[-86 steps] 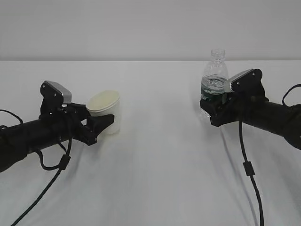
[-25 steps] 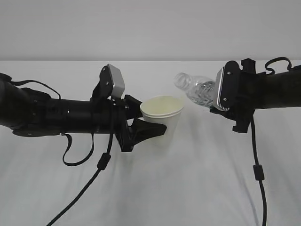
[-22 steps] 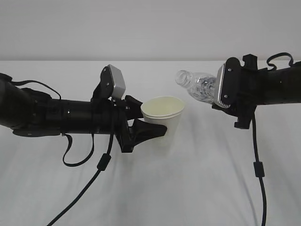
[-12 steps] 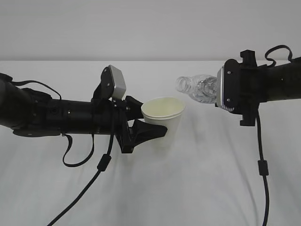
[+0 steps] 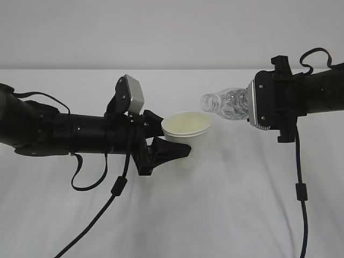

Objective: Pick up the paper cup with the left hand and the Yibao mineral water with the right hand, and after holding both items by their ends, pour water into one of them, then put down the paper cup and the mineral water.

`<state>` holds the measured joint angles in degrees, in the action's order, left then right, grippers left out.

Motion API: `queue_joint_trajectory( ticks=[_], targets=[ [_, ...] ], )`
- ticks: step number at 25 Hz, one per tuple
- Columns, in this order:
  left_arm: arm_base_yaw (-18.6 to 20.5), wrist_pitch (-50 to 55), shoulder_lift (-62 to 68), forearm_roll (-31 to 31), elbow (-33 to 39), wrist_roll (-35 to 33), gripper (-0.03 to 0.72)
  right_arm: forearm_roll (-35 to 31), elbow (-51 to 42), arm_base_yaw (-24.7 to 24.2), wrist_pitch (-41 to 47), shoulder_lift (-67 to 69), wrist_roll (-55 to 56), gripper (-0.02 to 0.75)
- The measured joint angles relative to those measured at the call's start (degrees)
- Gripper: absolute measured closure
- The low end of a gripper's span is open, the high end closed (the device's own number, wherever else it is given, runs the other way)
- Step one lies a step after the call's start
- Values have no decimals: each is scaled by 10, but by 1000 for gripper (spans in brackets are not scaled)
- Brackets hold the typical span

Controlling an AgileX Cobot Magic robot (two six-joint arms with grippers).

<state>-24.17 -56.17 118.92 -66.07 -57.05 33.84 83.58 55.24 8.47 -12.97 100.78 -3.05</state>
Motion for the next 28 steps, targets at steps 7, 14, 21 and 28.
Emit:
queue_joint_trajectory(
  ticks=[7, 14, 21, 28],
  targets=[
    [0, 0, 0, -17, 0, 9, 253, 11, 3, 0, 5, 0, -12, 249],
    [0, -3, 0, -21, 0, 11, 253, 35, 11, 0, 5, 0, -13, 249],
    [0, -6, 0, -28, 0, 15, 253, 62, 11, 0, 5, 0, -15, 249],
    [0, -20, 0, -44, 0, 26, 253, 70, 13, 1, 5, 0, -27, 249]
  ],
)
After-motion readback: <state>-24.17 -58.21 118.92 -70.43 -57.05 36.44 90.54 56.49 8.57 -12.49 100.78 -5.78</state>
